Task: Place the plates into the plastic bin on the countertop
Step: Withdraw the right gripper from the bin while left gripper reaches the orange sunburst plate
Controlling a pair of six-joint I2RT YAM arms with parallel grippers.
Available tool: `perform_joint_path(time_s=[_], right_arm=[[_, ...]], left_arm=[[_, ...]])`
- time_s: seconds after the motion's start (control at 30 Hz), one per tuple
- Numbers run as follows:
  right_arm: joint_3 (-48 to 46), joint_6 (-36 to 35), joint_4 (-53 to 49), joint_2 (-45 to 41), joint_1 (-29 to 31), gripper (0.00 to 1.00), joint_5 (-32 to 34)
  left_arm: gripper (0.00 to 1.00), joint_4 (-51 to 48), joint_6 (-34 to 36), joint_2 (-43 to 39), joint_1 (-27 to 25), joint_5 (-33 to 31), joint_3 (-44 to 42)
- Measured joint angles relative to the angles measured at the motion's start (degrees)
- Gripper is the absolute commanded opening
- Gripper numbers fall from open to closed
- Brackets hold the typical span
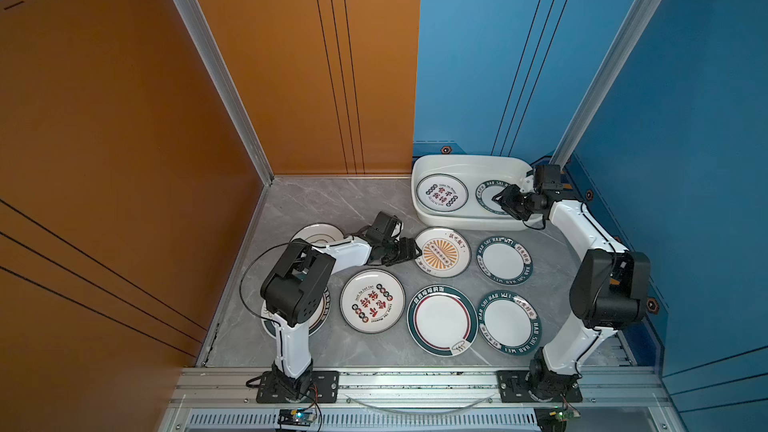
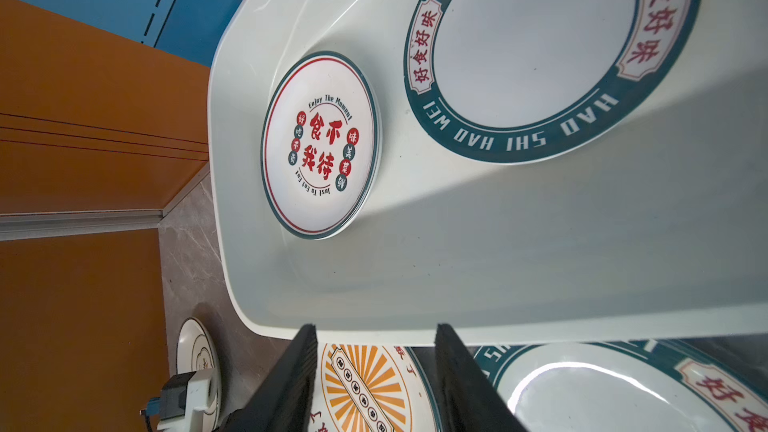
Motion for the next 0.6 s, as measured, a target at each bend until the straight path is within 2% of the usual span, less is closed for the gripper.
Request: perform_joint_path(time_s=[0.27, 0.6], right_arm=[[-2.14, 0.00, 0.85, -1.99, 0.00, 0.49, -0.81], [-3.89, 0.00, 0.94, -2.45, 0.00, 0.49, -1.09]], left_arm=[[0.62, 3.67, -1.51, 2.03, -0.37, -0.07, 0.00], [0.44, 7.48, -2.38, 4.39, -0.63, -0.04, 0.46]])
